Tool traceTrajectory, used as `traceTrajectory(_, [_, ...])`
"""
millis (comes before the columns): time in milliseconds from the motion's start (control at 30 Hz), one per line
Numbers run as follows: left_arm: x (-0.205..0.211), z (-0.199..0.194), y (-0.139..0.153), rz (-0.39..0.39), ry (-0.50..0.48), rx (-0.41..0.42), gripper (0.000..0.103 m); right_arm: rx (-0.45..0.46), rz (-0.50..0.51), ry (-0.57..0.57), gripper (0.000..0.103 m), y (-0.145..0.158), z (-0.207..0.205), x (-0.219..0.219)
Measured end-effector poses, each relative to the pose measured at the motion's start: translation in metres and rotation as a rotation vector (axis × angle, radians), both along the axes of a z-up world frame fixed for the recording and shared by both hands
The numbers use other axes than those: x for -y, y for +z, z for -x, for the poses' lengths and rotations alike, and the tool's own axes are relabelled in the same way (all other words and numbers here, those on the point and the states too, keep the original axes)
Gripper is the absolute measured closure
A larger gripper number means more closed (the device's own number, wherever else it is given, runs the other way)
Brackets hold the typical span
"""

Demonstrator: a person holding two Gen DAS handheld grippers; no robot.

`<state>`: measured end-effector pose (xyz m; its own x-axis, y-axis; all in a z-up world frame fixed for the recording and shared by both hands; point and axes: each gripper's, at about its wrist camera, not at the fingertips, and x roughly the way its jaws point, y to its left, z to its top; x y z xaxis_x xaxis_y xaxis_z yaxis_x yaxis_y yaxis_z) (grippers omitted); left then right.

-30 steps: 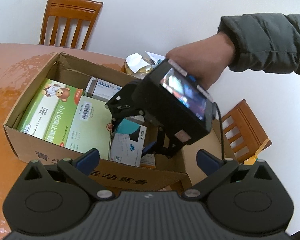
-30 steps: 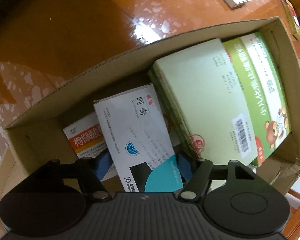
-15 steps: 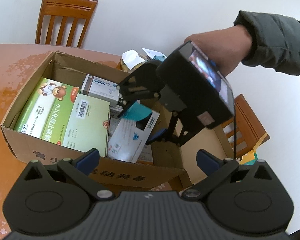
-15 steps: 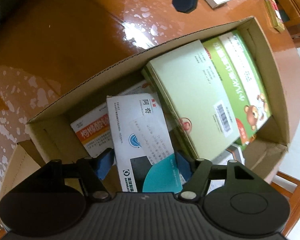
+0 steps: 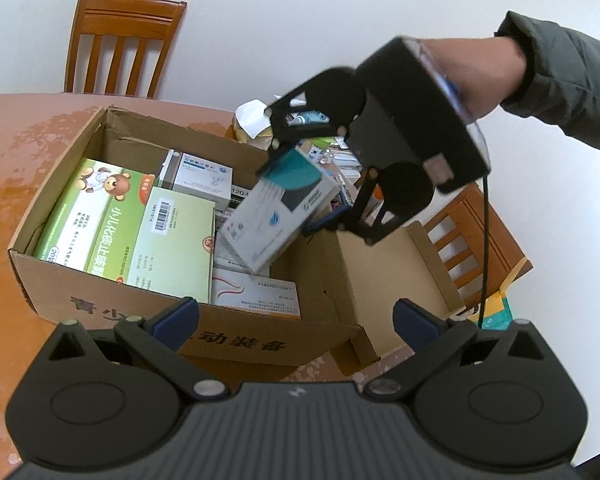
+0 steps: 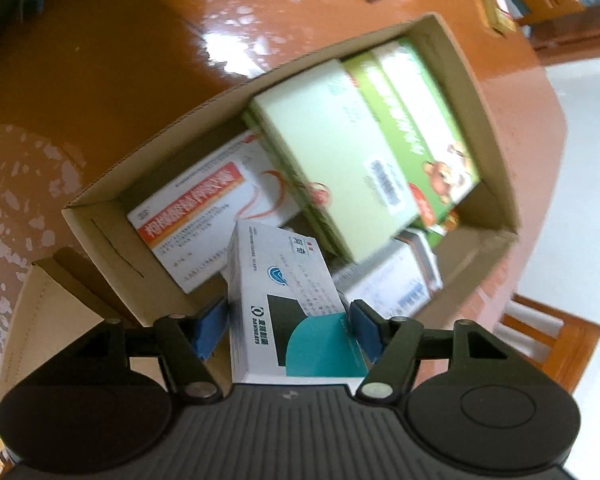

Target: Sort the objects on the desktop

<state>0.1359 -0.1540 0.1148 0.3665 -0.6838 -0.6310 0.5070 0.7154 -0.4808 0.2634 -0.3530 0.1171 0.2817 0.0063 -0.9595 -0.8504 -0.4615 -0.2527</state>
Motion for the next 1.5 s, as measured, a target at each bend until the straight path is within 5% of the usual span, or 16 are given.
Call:
traceTrajectory(133, [-0.003, 0.001, 0.002, 0.001, -0.008, 0.004, 0.0, 0.051, -0.029, -0.022, 0.031, 0.003, 0.041, -0.001])
traceTrajectory(467, [-0.017, 0.005, 0.006, 0.003, 0.001, 0.008, 0.0, 0.107, -0.193, -0.079, 0.032, 0.03, 0.05, -0.043])
traceTrajectory(533, [-0.021, 0.006, 0.006, 0.001, 0.009, 0.01, 0.0, 0.106, -0.232, -0.084, 0.032, 0.027, 0.046, -0.054])
traceTrajectory(600, [-0.026, 0.007, 0.006, 0.0, 0.022, 0.007, 0.0, 0.103, -0.277, -0.103, 0.051, 0.025, 0.04, -0.065])
traceTrajectory(900, [-0.051, 0.008, 0.0, -0.007, 0.084, -0.008, 0.0, 0.008, -0.496, -0.324, 0.05, 0.034, 0.031, -0.093])
traceTrajectory(933, [-0.052, 0.007, -0.001, -0.005, 0.09, -0.011, 0.0, 0.014, -0.523, -0.38, 0.046, 0.038, 0.028, -0.087])
traceTrajectory(1033, [-0.053, 0.004, -0.002, 0.002, 0.098, -0.018, 0.0, 0.019, -0.578, -0.529, 0.009, 0.041, 0.013, -0.071])
traceTrajectory(1067, [-0.052, 0.003, -0.001, 0.004, 0.097, -0.019, 0.0, 0.02, -0.596, -0.578, 0.006, 0.042, 0.007, -0.066])
traceTrajectory(1267, [-0.046, 0.005, -0.002, -0.007, 0.071, -0.017, 0.0, -0.088, -0.417, -0.795, 0.002, 0.009, -0.029, -0.071])
traceTrajectory(1500, [-0.044, 0.006, -0.003, -0.007, 0.072, -0.023, 0.0, -0.208, -0.247, -0.84, 0.002, -0.03, -0.047, -0.085])
